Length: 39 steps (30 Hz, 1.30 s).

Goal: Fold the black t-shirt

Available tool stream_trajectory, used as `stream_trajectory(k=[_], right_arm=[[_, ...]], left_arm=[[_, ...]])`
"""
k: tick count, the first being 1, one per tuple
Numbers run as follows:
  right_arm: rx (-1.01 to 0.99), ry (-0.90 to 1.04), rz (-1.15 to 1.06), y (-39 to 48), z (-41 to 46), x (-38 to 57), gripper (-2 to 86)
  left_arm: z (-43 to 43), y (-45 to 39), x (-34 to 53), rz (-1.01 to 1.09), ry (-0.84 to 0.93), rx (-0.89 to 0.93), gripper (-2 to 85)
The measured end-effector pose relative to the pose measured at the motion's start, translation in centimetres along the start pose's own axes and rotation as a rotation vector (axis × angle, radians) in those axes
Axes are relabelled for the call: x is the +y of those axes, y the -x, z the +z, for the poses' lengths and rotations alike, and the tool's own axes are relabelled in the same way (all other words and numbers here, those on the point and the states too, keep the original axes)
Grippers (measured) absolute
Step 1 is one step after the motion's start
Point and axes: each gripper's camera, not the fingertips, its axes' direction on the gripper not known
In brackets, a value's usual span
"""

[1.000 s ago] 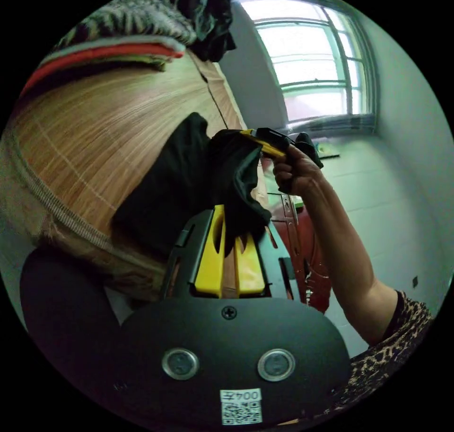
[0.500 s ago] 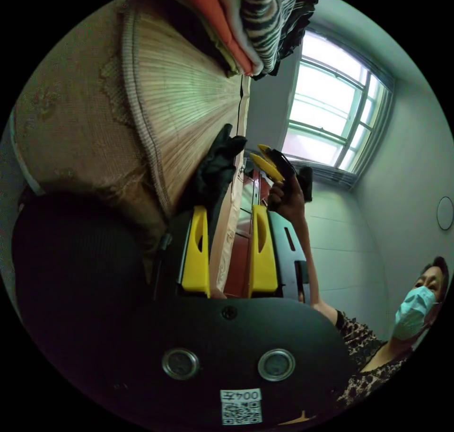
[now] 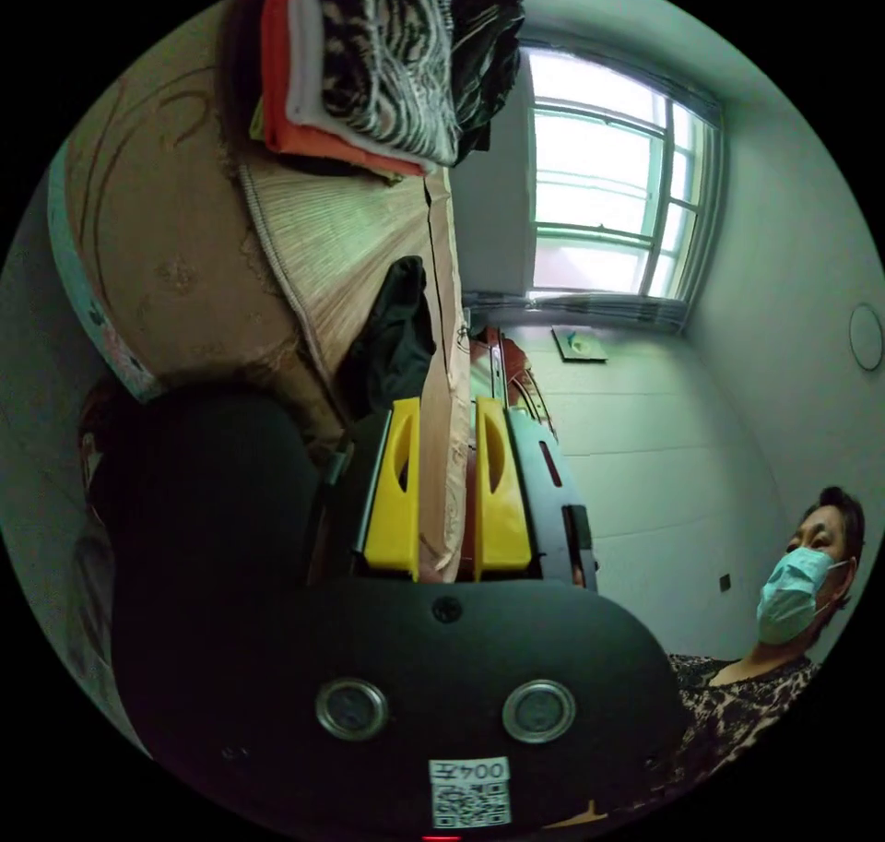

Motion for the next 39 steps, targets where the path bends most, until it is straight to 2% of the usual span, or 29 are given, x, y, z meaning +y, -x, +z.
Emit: stream_trajectory(k=[2,6,9,11,19,23,25,27,29,32,35,39], right_arm=[[-0.052,-0.060,0.092,-1.1,-2.6,3.1,27.0],[-0.021,0.004,0.112,-2.0,-3.7,6.8,29.1],[0.052,0.067,0.079,-2.0,-2.9,9.1,20.6],[0.063,0.164,0.057,-1.8,-0.9,10.3,0.7],[0.026,0.346,-0.034,-0.9,9.5,9.6,0.2],[0.058,0.433,-0.046,-0.7,14.1,8.9,2.6],[0.108,0.495,-0.041,-1.0,15.7,9.7,3.4],[0.182,0.617,-0.009,-1.9,17.5,11.4,3.9],[0.153,0.535,0.015,-2.6,16.3,12.8,4.2],[0.125,0.524,0.034,-3.0,15.7,13.2,4.4],[0.121,0.521,0.040,-3.1,15.1,12.6,5.6],[0.157,0.409,0.026,-3.1,12.6,11.5,7.3]], left_arm=[[0.3,-1.3,0.7,0.048,0.018,-0.032,9.1],[1.5,-3.3,2.1,0.118,0.031,-0.100,9.1],[2.9,-3.8,2.8,0.136,0.056,-0.140,9.1],[3.6,-4.2,3.2,0.153,0.066,-0.173,9.0],[8.7,-7.8,2.5,0.343,0.066,-0.270,4.9],[16.7,-9.2,-0.7,0.442,0.151,-0.320,2.9],[19.5,-9.0,-2.0,0.467,0.132,-0.439,2.3],[21.7,-7.1,-3.5,0.402,0.109,-0.631,1.5],[22.1,-4.8,-4.1,0.297,0.126,-0.697,1.1],[21.2,-3.3,-4.2,0.250,0.096,-0.583,0.8],[20.3,-4.6,-3.5,0.273,0.047,-0.569,0.6],[18.7,-7.6,-2.6,0.332,-0.074,-0.450,1.0]])
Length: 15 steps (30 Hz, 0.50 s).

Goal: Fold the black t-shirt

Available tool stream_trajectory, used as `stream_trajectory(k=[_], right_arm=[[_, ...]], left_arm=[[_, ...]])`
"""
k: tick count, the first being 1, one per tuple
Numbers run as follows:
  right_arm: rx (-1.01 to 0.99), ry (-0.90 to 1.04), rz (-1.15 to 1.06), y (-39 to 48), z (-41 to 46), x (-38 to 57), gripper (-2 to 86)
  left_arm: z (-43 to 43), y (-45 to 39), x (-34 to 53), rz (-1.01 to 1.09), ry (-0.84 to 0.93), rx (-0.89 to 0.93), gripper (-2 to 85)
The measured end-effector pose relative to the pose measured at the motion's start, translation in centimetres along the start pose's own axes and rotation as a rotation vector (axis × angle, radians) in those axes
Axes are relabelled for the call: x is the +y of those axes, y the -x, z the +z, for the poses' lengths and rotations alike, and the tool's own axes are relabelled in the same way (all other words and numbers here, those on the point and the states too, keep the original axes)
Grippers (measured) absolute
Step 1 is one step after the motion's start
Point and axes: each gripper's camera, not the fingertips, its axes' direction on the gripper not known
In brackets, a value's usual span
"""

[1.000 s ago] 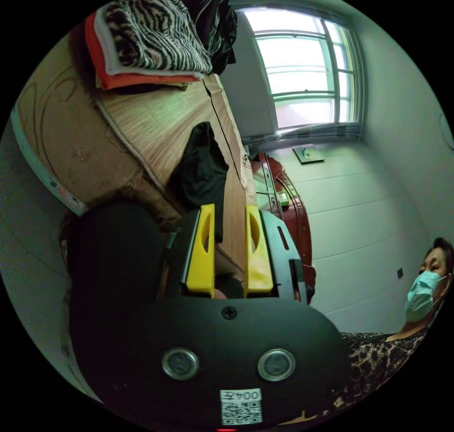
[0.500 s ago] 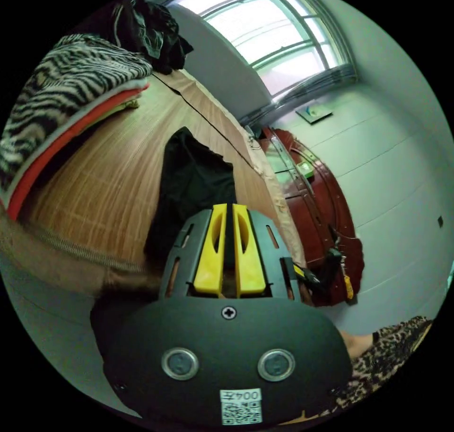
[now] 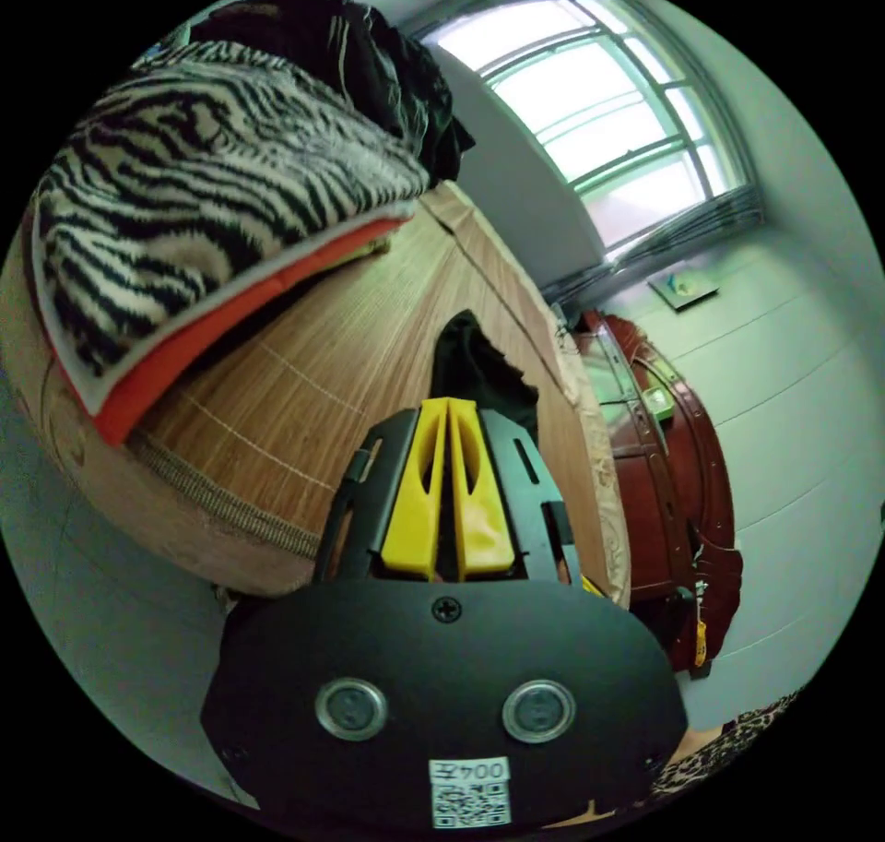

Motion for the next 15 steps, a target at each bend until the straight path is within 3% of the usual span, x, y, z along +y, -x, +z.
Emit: stream_trajectory(k=[6,12,15], right_arm=[[0.060,-0.063,0.019,-2.8,-1.7,-2.8,7.8],[0.072,-0.006,-0.046,-6.6,0.0,-11.6,6.1],[0.067,0.031,-0.055,-8.2,2.1,-15.5,6.1]], left_arm=[[5.2,-6.0,-1.8,0.094,0.106,0.098,4.5],[14.6,-10.4,-2.7,0.192,0.247,0.044,8.1],[17.1,-12.0,-3.3,0.214,0.231,0.051,7.7]])
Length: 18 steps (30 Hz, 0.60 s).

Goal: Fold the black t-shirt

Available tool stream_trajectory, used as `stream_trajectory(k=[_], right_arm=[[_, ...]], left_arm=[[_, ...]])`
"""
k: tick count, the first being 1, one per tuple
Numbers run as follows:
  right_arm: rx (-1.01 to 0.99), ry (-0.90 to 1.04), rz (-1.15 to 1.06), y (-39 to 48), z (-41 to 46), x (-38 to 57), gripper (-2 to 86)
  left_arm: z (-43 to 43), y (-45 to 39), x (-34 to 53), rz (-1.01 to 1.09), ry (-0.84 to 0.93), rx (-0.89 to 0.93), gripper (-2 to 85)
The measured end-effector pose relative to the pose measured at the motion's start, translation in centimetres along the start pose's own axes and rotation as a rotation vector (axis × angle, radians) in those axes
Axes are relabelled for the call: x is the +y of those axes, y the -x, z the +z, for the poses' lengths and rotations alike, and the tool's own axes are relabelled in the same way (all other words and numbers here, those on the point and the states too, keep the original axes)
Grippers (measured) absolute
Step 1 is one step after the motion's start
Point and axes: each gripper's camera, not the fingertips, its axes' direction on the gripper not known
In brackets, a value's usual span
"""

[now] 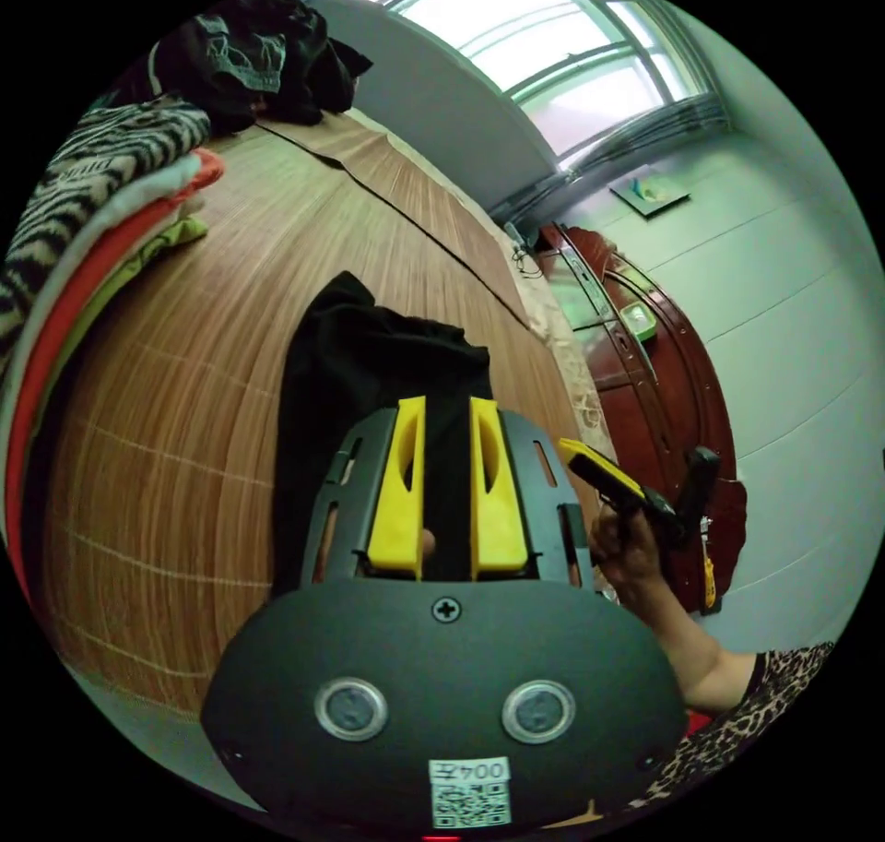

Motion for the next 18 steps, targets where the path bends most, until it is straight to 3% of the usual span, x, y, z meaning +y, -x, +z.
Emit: stream_trajectory(k=[6,7,10,18], right_arm=[[-0.096,0.044,-0.005,-1.4,3.1,-3.7,8.0],[-0.121,0.077,0.002,-1.4,3.6,-3.9,11.7],[-0.198,0.142,-0.053,0.1,3.6,-3.2,23.6],[-0.102,0.117,-0.047,2.5,0.0,4.9,32.1]], left_arm=[[3.1,-2.7,-5.8,0.204,-0.002,-0.224,7.9],[3.5,-2.6,-6.6,0.212,0.007,-0.242,8.0],[7.2,-3.6,-10.6,0.314,0.098,-0.302,8.8],[18.0,-8.2,-10.3,0.677,0.400,-0.486,12.3]])
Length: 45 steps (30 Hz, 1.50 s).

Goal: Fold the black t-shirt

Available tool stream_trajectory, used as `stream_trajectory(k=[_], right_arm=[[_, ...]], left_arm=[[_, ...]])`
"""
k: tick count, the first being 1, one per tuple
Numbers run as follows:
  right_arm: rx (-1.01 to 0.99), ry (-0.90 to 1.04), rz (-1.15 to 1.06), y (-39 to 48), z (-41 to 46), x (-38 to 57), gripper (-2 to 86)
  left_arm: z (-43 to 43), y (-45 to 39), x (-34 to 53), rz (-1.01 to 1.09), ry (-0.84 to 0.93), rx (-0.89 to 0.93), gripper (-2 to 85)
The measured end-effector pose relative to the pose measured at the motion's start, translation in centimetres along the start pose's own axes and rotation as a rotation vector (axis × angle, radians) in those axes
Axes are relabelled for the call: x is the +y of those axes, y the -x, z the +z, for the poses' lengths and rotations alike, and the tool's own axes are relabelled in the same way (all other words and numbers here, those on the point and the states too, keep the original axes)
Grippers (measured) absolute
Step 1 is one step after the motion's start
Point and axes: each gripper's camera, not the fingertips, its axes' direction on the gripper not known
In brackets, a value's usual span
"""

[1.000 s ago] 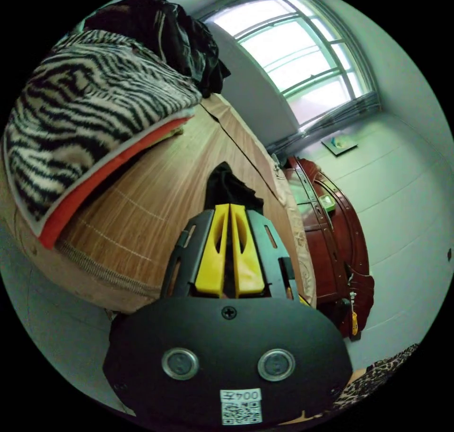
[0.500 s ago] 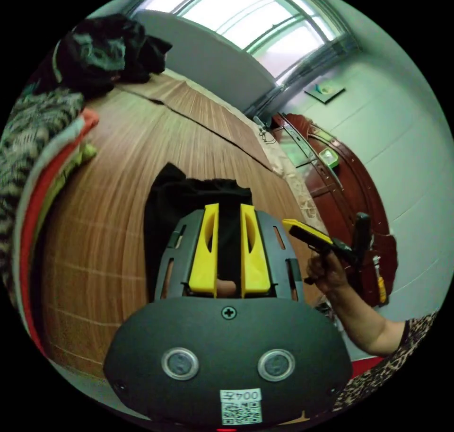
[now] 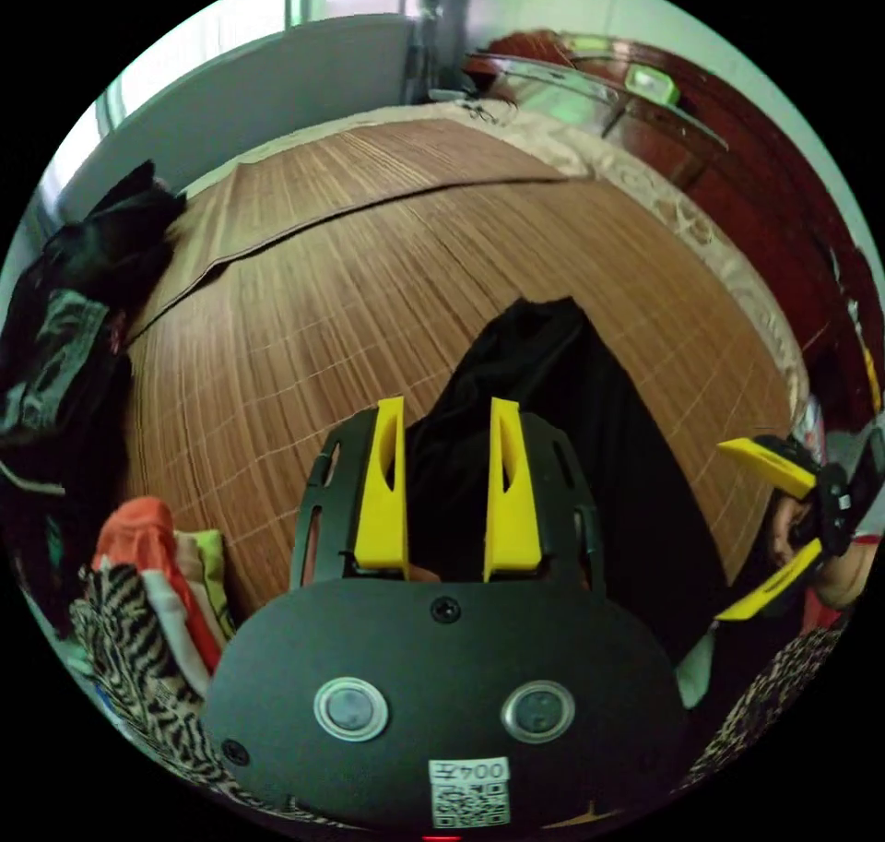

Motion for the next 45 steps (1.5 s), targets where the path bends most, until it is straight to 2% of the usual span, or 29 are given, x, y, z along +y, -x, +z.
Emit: stream_trajectory(k=[4,8,11,15,16,18,20,23,27,29,35,41,45], right_arm=[[-0.058,-0.101,0.073,0.3,-1.0,4.3,32.5],[-0.145,-0.152,0.069,0.4,-2.7,6.2,28.4],[-0.103,-0.281,0.041,0.7,-3.9,7.5,25.8],[-0.193,-0.125,0.015,0.3,-2.6,7.5,23.2],[-0.232,-0.104,0.023,0.2,-2.1,7.8,20.0],[-0.180,-0.030,0.047,0.4,-1.1,8.1,12.1],[-0.038,0.014,0.031,1.1,-0.3,9.1,2.5],[-0.064,0.003,0.036,1.0,-0.6,10.0,2.5],[-0.101,-0.008,0.043,1.0,-1.3,10.9,5.1],[-0.082,-0.072,0.056,1.7,-3.0,11.9,9.6],[-0.103,-0.309,0.041,4.4,-10.4,16.4,12.9],[-0.148,-0.499,0.040,6.9,-18.0,23.2,19.8],[-0.110,-0.478,0.060,7.8,-20.0,27.2,21.6]], left_arm=[[2.2,-1.3,-1.1,0.050,0.050,-0.026,8.8],[2.7,-1.4,-1.7,0.051,0.052,-0.009,3.4],[2.8,-0.9,-2.3,0.037,0.065,-0.006,2.3],[2.2,1.2,-2.3,-0.075,0.026,0.099,1.8],[2.3,2.1,-2.2,-0.112,0.017,0.135,1.8],[2.8,2.9,-2.0,-0.132,0.033,0.137,1.9],[3.5,3.3,-1.9,-0.127,0.062,0.100,2.1],[4.7,4.6,-1.3,-0.183,0.082,0.153,2.5],[3.8,6.7,0.8,-0.267,-0.030,0.247,4.6],[2.3,7.7,2.1,-0.306,-0.113,0.251,6.7],[-4.3,8.5,8.1,-0.331,-0.246,0.191,9.8],[-12.5,0.3,21.9,-0.220,-0.347,0.124,7.6],[-15.0,-7.4,32.9,-0.172,-0.303,0.052,5.7]])
